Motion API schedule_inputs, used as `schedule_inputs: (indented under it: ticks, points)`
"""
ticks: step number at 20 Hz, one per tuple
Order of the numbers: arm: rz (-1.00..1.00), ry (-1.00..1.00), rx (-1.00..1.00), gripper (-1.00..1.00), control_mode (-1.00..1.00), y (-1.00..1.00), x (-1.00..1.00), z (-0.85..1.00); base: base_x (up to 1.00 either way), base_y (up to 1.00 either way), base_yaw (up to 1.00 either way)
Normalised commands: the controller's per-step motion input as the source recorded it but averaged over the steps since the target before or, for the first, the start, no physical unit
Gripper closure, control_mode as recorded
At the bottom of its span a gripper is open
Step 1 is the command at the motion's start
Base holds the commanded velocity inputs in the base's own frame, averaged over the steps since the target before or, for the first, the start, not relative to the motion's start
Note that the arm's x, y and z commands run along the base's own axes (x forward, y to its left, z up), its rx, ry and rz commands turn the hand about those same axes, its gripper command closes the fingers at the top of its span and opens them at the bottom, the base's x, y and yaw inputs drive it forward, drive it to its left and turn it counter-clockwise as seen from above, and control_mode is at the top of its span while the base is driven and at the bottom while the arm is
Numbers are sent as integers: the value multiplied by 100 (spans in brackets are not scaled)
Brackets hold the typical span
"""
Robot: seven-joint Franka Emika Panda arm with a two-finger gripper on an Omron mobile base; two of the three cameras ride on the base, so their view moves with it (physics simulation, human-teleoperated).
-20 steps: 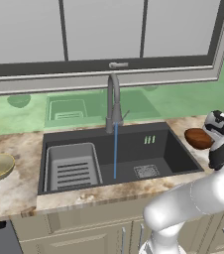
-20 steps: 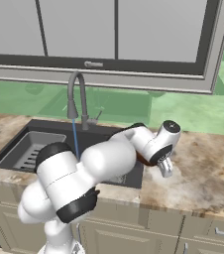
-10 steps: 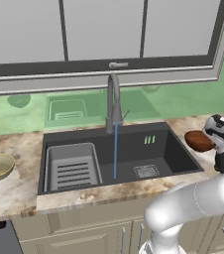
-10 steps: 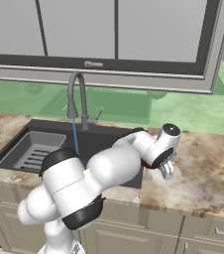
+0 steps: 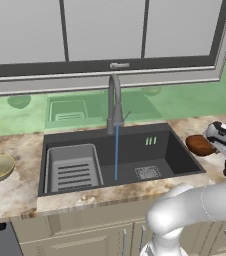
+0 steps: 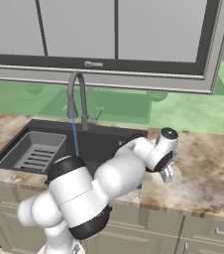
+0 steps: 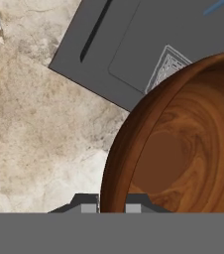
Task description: Rinse each bowl for a few seconds and place them down in the sink or on the counter.
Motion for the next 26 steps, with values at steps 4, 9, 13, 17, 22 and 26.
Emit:
schedule_inputs:
  ticks: [4, 9, 13, 17, 22, 26]
  points:
    - [0, 3, 0, 100, -100, -5, 0, -16, 0, 0, 0]
    - [0, 2, 0, 100, -100, -4, 0, -17, 0, 0, 0]
    - [0, 2, 0, 100, -100, 0, 0, -18, 0, 0, 0]
    - [0, 1, 0, -100, -100, 0, 0, -16, 0, 0, 0]
    - [0, 1, 1, -100, -100, 5, 3, 0, 0, 0, 0]
    - [-3, 1, 5, -100, -100, 3, 1, 24, 0, 0, 0]
